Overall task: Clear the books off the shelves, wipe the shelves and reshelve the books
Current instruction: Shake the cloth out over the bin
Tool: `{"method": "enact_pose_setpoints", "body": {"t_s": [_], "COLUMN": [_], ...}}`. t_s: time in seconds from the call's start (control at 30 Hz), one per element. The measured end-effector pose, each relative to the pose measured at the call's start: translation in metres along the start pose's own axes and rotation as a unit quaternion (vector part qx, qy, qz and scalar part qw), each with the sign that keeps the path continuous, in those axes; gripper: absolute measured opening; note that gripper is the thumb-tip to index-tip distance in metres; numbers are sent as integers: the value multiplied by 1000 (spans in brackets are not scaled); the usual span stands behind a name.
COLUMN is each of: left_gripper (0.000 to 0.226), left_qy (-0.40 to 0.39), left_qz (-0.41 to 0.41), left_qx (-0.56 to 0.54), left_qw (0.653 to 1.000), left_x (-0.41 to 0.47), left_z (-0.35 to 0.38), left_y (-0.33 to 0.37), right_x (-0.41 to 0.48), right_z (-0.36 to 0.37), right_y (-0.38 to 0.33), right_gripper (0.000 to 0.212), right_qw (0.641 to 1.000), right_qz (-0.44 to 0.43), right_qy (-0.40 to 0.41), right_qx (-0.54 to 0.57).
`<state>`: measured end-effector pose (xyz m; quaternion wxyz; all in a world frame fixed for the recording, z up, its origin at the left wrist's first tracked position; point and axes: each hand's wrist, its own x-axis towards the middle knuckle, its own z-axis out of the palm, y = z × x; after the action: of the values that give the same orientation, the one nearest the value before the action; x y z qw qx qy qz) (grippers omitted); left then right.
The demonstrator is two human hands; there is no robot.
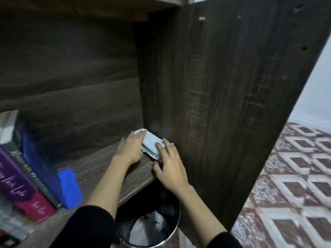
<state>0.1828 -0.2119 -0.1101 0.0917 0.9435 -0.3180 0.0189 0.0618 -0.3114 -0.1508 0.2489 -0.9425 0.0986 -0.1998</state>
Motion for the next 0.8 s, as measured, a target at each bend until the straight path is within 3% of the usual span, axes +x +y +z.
{"method": "enact_pose_setpoints", "body": {"t_s": [0.13,0.43,0.8], "left_gripper": [62,50,37], "left_qy": [1,43,94], "left_qz": [10,-19,-54], "left_qx": [-46,-65,-19], "left_qw": [999,997,994], "left_x": [-1,-41,-117], "left_z": [11,17,15], "left_y": [-1,15,47], "right_x": [2,-22,-75], "right_z": [2,-15,-44], "right_y": [5,5,0], "right_gripper": [59,50,41], "right_qw": [999,999,999], "right_qz": [5,26,42], "right_qy": [42,19,14], "right_qx": [-13,-43,9]}}
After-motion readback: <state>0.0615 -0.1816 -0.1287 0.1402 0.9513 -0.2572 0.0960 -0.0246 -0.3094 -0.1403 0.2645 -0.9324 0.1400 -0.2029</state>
